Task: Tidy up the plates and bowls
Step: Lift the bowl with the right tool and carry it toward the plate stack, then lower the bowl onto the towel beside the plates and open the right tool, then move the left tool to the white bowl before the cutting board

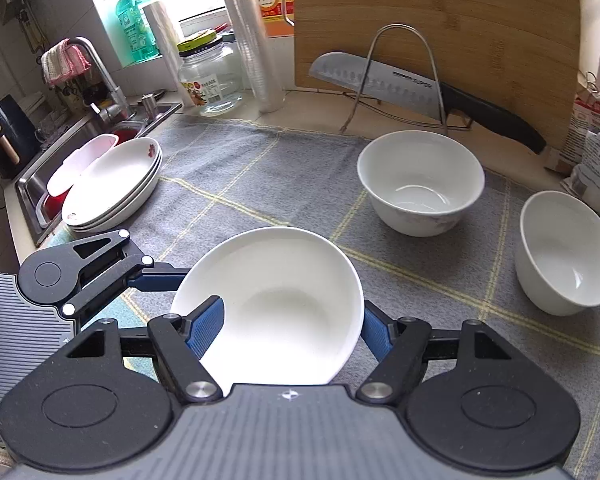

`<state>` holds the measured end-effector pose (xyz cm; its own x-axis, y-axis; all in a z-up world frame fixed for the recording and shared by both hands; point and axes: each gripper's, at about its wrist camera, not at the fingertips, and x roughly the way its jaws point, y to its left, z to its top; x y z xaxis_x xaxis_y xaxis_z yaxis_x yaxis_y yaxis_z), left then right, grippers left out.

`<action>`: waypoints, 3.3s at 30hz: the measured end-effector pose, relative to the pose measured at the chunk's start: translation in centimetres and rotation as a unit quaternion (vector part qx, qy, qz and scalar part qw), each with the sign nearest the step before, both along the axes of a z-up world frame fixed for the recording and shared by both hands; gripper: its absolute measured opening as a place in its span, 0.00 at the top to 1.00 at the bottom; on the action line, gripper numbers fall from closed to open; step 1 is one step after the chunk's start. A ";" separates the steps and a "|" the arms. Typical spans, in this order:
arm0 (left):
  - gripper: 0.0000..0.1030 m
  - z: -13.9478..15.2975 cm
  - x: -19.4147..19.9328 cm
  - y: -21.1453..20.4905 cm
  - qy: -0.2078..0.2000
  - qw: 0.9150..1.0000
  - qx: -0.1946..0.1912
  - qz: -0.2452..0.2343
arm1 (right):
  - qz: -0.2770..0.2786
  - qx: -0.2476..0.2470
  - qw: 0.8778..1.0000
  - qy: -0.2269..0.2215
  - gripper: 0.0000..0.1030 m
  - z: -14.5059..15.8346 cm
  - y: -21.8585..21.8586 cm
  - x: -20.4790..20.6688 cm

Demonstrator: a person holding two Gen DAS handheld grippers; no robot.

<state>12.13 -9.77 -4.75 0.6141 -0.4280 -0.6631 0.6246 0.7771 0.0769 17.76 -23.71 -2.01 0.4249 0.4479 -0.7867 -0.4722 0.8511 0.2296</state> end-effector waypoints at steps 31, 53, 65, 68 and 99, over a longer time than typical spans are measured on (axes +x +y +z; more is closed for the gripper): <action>0.16 -1.1 1.6 7.9 0.027 0.999 0.009 0.033 | 0.039 -0.002 0.999 0.027 0.25 -2.2 9.7 2.5; 0.01 1.2 -0.9 10.1 0.050 0.998 -0.019 0.019 | -0.018 0.004 0.999 -0.040 0.00 0.6 6.4 0.8; 0.01 3.7 1.1 7.8 0.035 0.999 -0.018 0.012 | -0.107 -0.067 0.986 -0.109 0.00 -0.2 1.3 -0.2; 0.01 4.5 2.4 6.0 0.010 1.000 -0.012 0.009 | -0.114 -0.083 0.984 -0.113 0.00 -0.9 0.6 -0.4; 0.01 2.3 19.3 -6.9 0.096 0.995 0.011 -0.023 | -0.101 -0.098 0.981 -0.132 0.00 -4.6 -1.6 4.5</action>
<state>31.41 -16.65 -2.46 0.4554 -0.4371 -0.7756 0.6641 0.7470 -0.0310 22.27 -25.36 -6.58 0.6901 0.1843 -0.6998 -0.3101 0.9491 -0.0558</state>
